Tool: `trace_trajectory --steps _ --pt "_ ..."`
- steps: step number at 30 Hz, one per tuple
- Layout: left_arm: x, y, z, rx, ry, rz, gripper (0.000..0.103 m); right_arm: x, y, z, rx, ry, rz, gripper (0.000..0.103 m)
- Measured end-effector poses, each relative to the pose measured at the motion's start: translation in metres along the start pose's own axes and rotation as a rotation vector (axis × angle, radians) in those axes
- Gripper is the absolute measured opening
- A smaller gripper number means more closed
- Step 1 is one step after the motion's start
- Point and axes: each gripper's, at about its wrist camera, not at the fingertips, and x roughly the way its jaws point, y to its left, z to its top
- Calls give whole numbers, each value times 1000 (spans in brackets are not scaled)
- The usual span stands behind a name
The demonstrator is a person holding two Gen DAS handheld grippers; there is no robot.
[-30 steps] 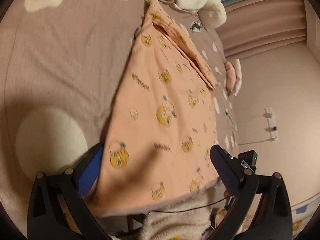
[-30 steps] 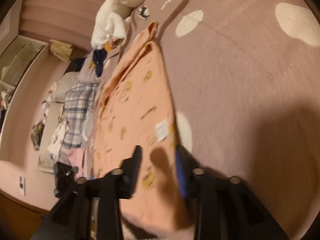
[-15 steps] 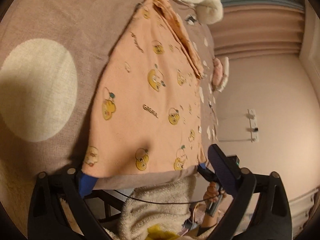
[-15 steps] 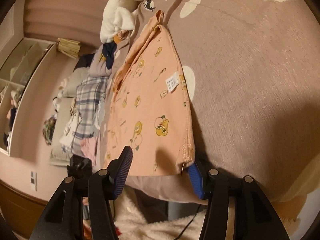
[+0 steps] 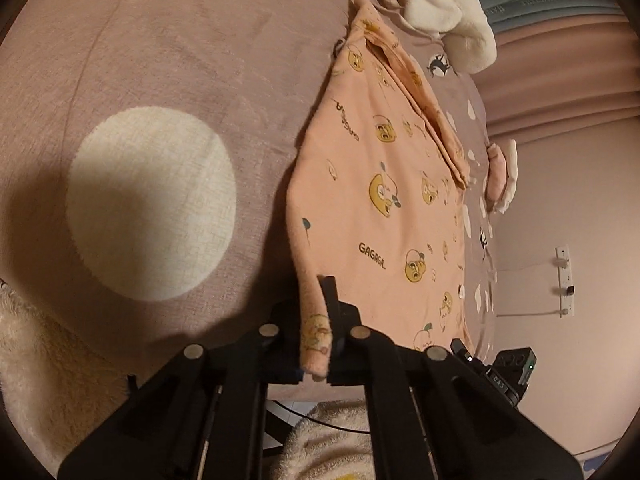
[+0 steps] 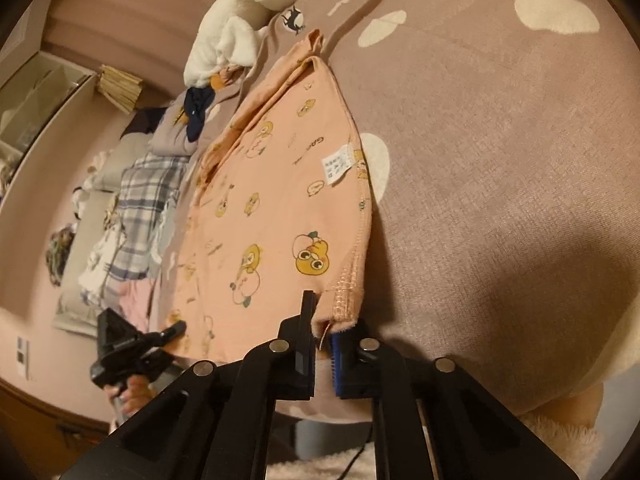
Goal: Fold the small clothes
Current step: 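Grasp the hem with both tools and fold it toward the collar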
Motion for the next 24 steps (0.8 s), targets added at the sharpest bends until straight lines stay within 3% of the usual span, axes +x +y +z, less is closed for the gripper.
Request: trace_trajectory --steps 4,12,24 --pt "-8 -5 2 8 -37 19 2 -6 3 2 0 -33 41 8" --pt "-16 -18 3 18 -68 -24 2 -19 12 8 -9 -81 90 8" --pt "-24 -51 17 82 -114 -52 2 -24 37 25 -71 -126 96 8"
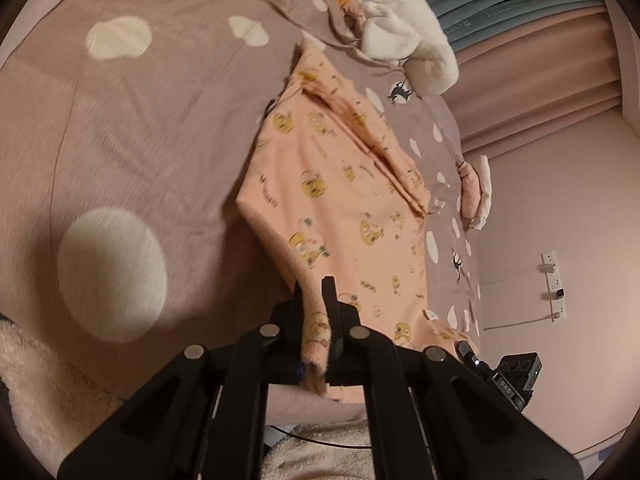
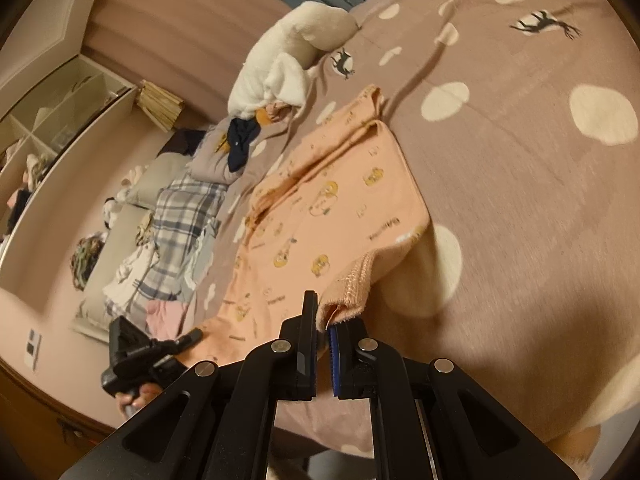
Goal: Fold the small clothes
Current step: 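Grasp the hem with both tools and fold it toward the collar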
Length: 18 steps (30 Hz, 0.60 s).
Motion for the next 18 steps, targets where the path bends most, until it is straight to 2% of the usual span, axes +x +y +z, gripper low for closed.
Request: trace_trajectory --steps 18 --pt "4 -18 33 -4 -52 -38 2 5 17 42 -32 -55 20 7"
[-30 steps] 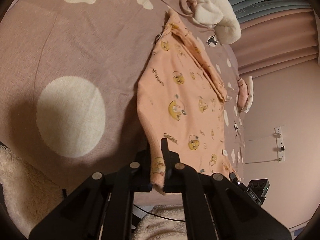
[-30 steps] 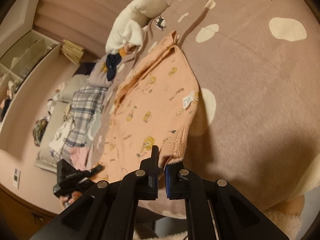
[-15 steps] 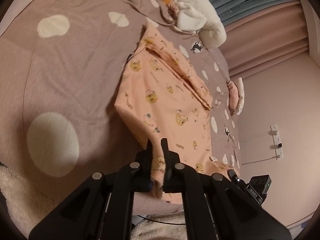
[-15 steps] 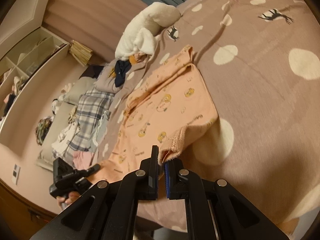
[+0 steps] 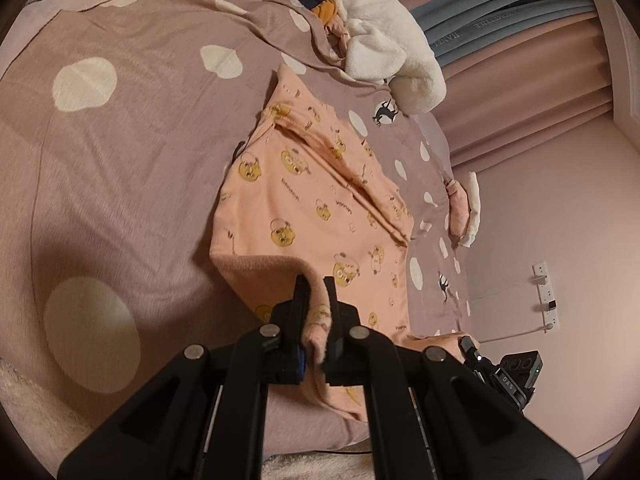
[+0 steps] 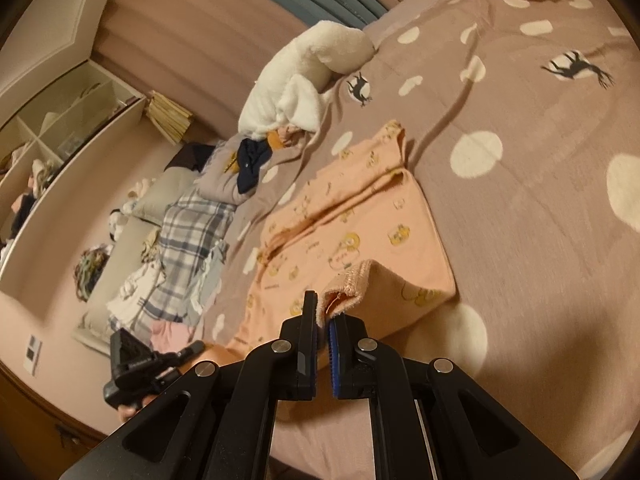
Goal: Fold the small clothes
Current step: 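Grasp the hem with both tools and fold it toward the collar, then lay the held hem onto the collar and open both tools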
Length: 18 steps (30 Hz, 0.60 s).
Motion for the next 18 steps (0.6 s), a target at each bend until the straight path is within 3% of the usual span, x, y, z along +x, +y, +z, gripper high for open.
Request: trace_trajectory --steps 18 --pt "5 -39 70 -32 -108 -122 2 18 31 87 -66 -77 33 7"
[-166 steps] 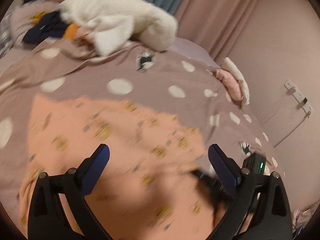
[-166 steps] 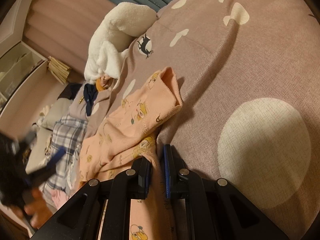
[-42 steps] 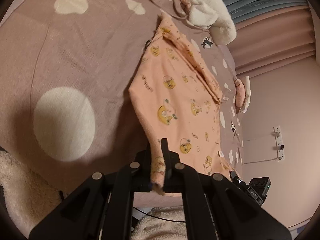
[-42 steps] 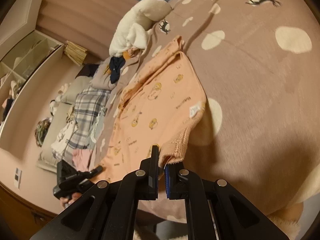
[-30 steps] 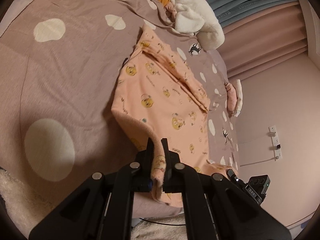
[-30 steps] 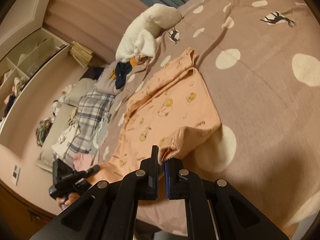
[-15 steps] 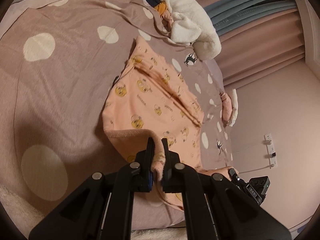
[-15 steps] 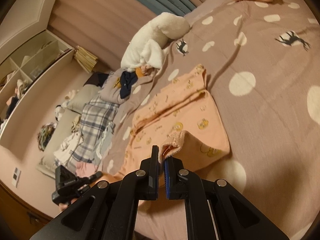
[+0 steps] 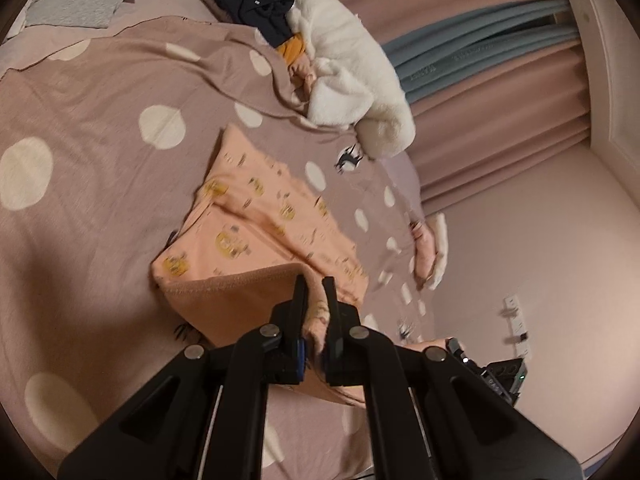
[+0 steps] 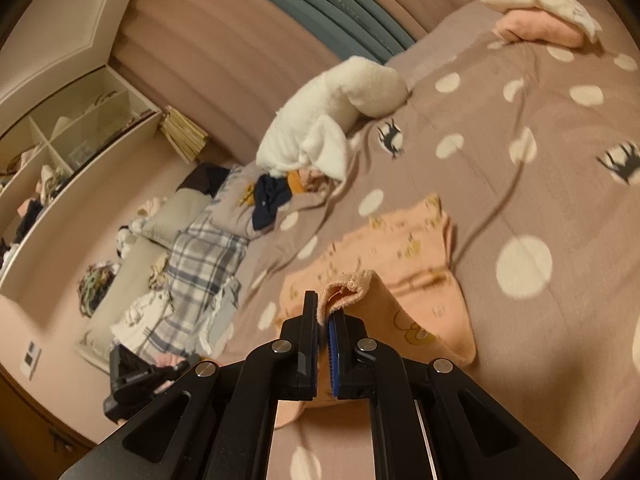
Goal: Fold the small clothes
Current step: 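Lay the held hem onto the collar and open both tools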
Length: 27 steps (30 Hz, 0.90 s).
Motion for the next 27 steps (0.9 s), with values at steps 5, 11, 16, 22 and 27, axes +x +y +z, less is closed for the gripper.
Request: trace_trajectory --steps 5,11,16,22,27 --pt "5 -1 21 -27 -44 -24 2 13 3 22 -11 -8 -13 7" --pt "24 -3 55 -22 -75 -12 2 38 2 42 -35 9 -44 7" --pt "52 4 80 -60 -80 -28 2 63 -9 63 -9 16 -36 7" --pt "89 24 109 -128 -117 -25 2 101 -29 88 2 53 -84 7" --pt "139 55 138 -215 -106 78 2 147 -70 100 64 107 -146 7"
